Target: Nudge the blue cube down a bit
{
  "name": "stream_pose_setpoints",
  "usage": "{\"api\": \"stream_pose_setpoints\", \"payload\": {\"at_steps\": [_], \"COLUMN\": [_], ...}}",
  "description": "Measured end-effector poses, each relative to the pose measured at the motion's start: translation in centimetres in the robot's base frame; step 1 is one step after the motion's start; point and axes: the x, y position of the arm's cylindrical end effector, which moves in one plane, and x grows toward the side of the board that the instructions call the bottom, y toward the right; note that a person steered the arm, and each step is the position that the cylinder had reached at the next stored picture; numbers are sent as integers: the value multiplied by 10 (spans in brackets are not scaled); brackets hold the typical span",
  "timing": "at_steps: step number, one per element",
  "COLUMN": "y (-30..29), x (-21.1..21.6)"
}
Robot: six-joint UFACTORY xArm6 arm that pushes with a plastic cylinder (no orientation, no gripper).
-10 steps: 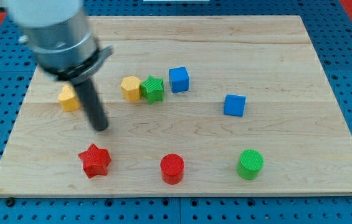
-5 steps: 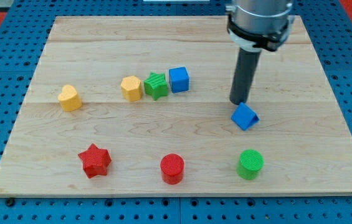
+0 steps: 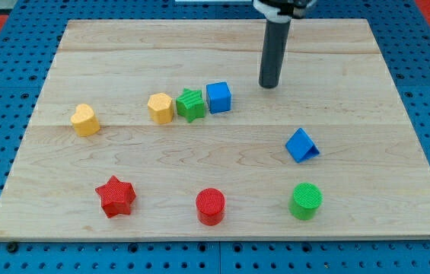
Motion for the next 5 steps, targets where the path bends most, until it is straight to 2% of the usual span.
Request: {"api": "stream_pose_setpoints", "payload": {"at_steps": [1, 2, 4, 5], "y": [-92, -136, -29, -19], "x": [-1, 8, 38, 23]}}
